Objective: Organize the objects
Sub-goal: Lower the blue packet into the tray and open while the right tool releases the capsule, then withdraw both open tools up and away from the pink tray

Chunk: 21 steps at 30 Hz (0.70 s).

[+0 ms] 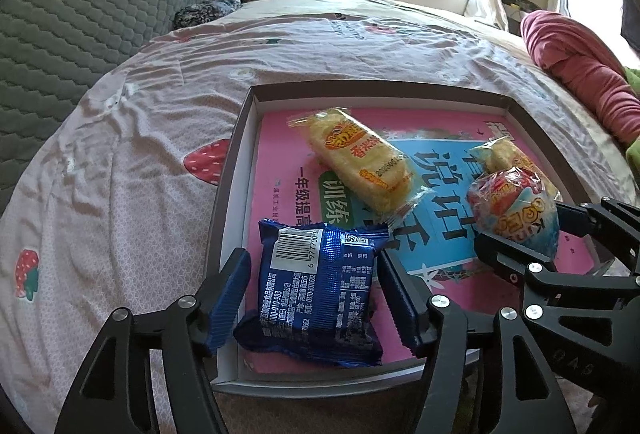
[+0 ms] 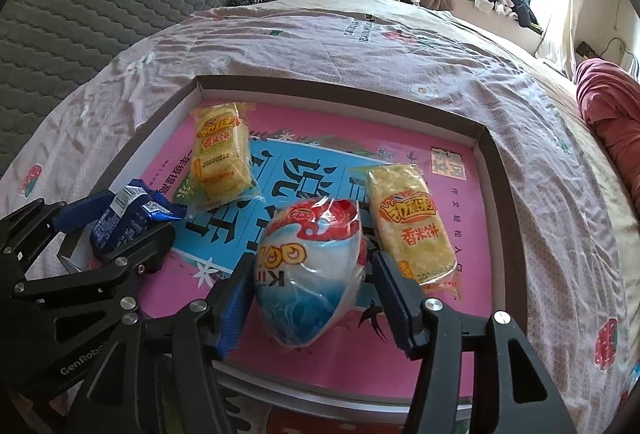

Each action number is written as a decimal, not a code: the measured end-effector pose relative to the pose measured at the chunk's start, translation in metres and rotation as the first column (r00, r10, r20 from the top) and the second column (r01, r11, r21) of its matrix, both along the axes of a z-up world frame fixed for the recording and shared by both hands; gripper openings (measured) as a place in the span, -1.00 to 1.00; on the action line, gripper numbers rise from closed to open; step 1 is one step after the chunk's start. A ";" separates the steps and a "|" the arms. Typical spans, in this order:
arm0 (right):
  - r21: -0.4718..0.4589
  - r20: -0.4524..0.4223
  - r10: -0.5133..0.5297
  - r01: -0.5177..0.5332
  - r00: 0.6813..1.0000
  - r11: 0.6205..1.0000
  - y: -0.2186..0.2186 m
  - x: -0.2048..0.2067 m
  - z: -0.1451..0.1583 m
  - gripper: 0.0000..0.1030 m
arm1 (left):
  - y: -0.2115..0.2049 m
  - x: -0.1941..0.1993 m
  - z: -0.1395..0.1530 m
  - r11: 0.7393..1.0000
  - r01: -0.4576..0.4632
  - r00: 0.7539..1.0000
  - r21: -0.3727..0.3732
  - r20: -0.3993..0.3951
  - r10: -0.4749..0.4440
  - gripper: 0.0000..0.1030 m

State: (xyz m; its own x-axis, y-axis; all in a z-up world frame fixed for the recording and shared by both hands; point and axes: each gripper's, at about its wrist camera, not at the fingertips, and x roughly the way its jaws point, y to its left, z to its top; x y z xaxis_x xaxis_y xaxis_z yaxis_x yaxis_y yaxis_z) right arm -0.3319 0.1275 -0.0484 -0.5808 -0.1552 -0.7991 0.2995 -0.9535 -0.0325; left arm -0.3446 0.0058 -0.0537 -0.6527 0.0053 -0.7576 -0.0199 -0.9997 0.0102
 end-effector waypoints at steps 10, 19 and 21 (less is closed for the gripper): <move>0.030 -0.019 -0.009 0.010 1.000 0.999 0.006 0.005 0.011 0.40 | -0.001 0.006 0.007 1.000 -0.014 1.000 -0.019 -0.020 0.014 0.55; 0.034 -0.019 -0.029 0.029 0.999 0.999 0.013 0.005 0.014 0.41 | -0.003 0.010 0.015 1.000 -0.015 0.999 -0.004 -0.035 0.015 0.56; 0.031 -0.024 -0.036 0.037 0.999 0.999 0.015 0.006 0.016 0.46 | -0.005 0.011 0.019 0.999 -0.031 0.998 -0.016 -0.048 0.030 0.60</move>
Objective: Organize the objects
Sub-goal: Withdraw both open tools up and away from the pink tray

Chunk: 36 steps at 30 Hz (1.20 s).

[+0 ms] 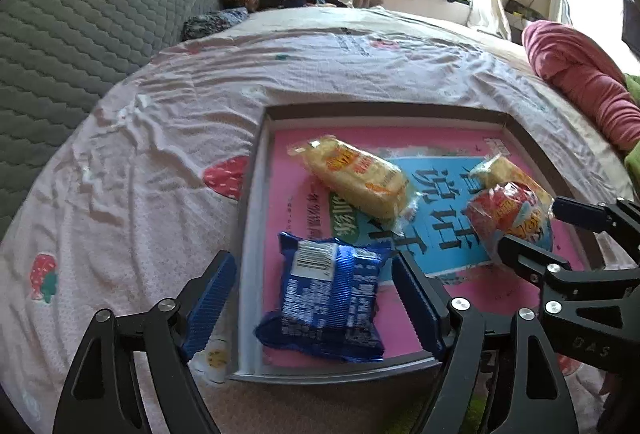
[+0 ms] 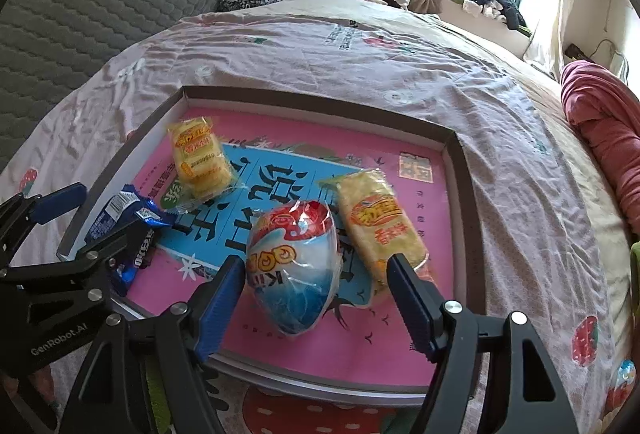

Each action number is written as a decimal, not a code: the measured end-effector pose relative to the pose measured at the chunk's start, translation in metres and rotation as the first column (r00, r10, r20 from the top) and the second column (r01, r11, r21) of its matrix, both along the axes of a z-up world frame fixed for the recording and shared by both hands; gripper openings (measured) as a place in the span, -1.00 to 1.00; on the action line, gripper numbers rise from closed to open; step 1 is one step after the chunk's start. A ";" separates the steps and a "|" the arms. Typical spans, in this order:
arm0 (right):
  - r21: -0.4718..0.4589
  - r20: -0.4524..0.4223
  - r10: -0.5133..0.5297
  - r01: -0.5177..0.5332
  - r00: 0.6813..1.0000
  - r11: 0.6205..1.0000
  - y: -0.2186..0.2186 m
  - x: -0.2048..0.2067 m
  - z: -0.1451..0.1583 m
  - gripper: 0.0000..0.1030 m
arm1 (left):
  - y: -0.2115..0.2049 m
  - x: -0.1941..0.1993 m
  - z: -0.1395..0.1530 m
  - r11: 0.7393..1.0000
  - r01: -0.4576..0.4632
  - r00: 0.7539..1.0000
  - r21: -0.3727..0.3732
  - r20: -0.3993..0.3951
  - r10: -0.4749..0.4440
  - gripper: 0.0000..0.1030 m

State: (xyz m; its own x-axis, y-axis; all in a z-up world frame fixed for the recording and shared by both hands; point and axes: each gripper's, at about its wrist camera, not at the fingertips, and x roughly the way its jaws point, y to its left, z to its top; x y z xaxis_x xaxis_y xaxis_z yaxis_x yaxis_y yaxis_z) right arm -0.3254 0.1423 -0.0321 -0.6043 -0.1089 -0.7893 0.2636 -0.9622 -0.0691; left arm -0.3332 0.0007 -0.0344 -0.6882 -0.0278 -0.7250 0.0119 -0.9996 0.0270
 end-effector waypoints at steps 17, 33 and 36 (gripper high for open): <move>-0.029 -0.010 -0.027 0.026 1.000 0.999 0.004 0.022 0.018 0.66 | -0.023 0.005 0.019 0.998 -0.037 0.999 0.055 -0.031 0.039 0.62; -0.075 -0.011 -0.064 0.063 0.998 0.995 0.024 0.101 0.064 0.85 | -0.012 0.082 0.068 0.997 -0.038 0.997 0.065 -0.064 0.042 0.72; -0.108 -0.037 -0.064 0.059 0.997 0.992 0.027 0.121 0.087 0.89 | -0.006 0.105 0.081 0.997 -0.031 0.997 0.066 -0.073 0.036 0.82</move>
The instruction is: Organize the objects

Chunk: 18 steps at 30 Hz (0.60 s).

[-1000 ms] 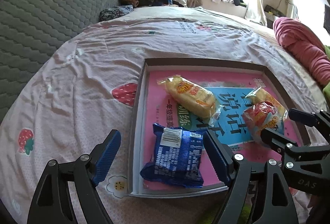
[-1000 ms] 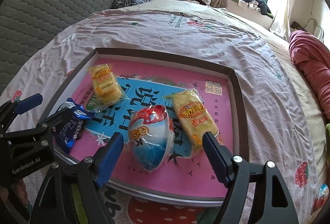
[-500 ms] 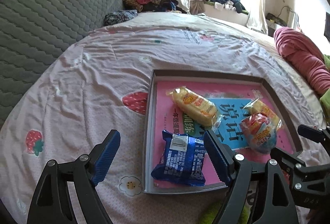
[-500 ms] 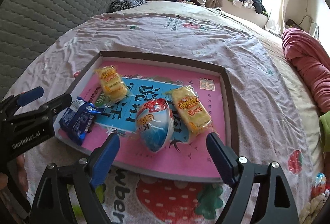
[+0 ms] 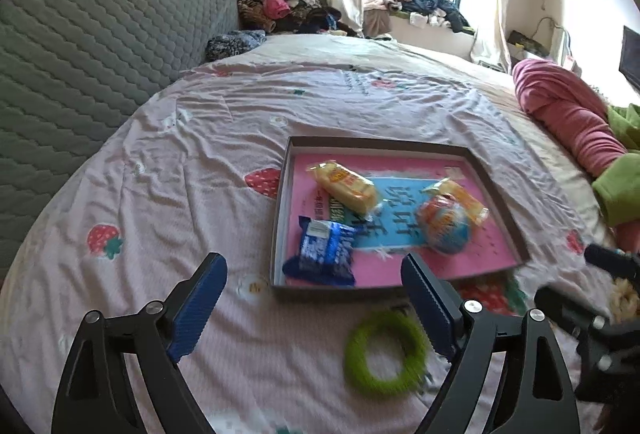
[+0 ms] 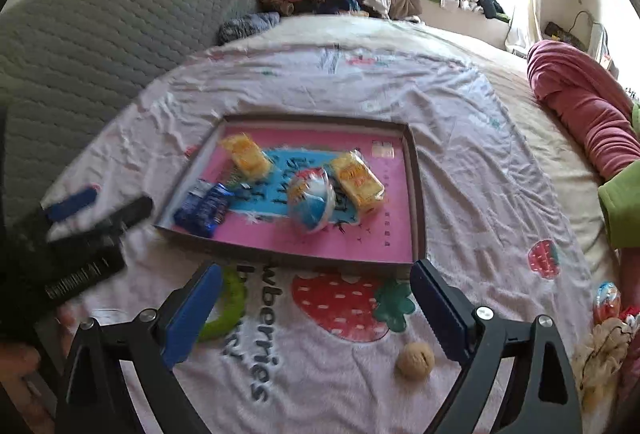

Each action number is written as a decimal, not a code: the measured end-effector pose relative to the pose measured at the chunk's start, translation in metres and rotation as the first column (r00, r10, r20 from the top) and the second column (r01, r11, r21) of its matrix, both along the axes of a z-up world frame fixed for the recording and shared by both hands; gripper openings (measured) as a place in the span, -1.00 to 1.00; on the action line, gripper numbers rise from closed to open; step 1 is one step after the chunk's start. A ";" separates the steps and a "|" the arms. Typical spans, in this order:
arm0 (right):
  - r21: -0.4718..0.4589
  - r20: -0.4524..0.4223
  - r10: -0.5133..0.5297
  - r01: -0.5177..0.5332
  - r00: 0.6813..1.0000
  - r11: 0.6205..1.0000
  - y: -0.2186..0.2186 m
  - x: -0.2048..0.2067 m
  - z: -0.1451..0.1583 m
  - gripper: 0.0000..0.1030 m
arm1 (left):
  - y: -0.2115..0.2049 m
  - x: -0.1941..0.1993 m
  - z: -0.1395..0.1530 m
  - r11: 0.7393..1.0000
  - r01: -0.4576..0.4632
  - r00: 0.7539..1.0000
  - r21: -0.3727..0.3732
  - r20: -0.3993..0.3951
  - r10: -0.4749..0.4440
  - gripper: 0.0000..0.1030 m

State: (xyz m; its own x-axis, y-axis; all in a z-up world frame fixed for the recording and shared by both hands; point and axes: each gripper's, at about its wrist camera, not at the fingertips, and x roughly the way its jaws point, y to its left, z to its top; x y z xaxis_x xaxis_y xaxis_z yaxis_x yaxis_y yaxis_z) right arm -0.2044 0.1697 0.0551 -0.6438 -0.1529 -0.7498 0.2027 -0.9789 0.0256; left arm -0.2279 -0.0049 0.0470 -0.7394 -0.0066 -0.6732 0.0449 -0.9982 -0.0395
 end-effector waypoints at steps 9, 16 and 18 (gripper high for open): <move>-0.004 -0.102 -0.003 0.003 0.995 1.000 0.004 0.051 0.069 0.94 | 0.006 0.059 0.066 1.000 -0.003 0.998 -0.015 -0.065 0.002 0.98; -0.012 -0.163 -0.014 0.012 0.987 1.000 0.012 0.090 0.111 0.94 | 0.008 0.101 0.115 1.000 -0.007 0.992 -0.023 -0.128 0.004 0.98; -0.015 -0.180 -0.018 0.015 0.984 1.000 0.014 0.100 0.121 0.96 | 0.007 0.110 0.124 1.000 -0.010 0.990 -0.020 -0.140 0.007 0.98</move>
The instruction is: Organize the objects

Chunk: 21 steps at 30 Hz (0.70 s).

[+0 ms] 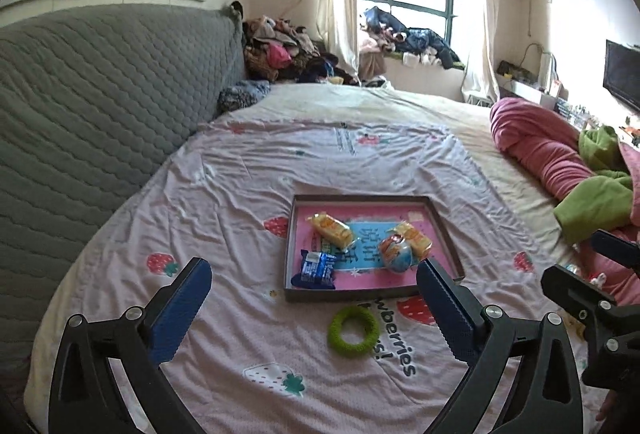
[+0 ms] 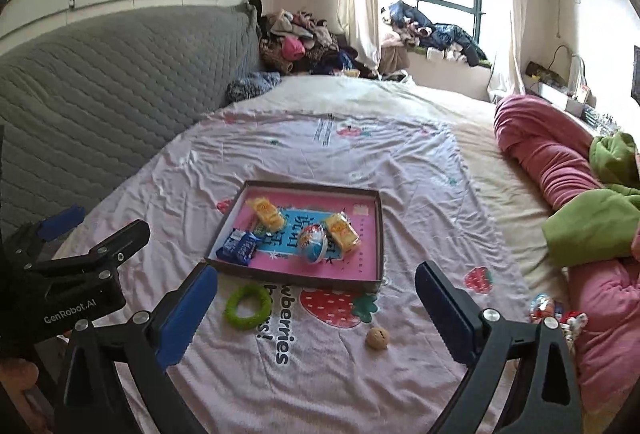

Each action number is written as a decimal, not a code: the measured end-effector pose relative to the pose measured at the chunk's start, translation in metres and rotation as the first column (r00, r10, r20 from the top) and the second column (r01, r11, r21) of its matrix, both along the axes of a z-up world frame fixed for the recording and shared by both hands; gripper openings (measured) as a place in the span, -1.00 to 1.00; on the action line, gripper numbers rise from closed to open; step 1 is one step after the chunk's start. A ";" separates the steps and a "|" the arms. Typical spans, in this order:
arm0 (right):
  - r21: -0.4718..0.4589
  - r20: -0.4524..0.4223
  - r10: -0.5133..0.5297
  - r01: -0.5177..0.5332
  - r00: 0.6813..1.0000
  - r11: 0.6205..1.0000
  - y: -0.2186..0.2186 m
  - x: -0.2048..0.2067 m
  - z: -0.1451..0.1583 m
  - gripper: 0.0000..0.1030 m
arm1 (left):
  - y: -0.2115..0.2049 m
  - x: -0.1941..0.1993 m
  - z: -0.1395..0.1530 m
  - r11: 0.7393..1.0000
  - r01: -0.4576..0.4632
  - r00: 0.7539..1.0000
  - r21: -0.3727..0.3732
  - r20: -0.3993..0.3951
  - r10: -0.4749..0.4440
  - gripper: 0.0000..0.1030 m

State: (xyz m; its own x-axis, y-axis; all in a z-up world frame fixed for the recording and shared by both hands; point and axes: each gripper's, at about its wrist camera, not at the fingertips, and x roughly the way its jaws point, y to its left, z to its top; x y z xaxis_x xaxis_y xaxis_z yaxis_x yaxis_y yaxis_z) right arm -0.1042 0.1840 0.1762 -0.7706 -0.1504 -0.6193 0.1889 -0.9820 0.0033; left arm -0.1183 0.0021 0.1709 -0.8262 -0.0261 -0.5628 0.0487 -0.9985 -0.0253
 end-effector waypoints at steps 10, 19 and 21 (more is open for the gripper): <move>0.008 -0.053 -0.010 0.011 0.999 1.000 0.004 0.040 0.039 0.98 | -0.004 0.043 0.033 1.000 -0.008 0.999 0.000 -0.036 0.008 0.98; 0.013 -0.088 -0.009 0.010 0.996 1.000 0.005 0.071 0.057 0.98 | 0.002 0.075 0.047 1.000 0.011 0.998 0.004 -0.063 -0.010 0.98; 0.019 -0.089 -0.005 0.007 0.996 1.000 0.003 0.077 0.058 0.98 | 0.003 0.080 0.048 1.000 0.009 0.998 0.000 -0.062 -0.009 0.98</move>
State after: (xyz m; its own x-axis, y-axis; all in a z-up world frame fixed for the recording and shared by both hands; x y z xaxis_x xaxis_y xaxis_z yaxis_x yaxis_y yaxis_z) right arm -0.0276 0.1874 0.2346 -0.8239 -0.1344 -0.5506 0.1818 -0.9828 -0.0322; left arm -0.0387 0.0055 0.2188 -0.8596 -0.0185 -0.5106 0.0381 -0.9989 -0.0280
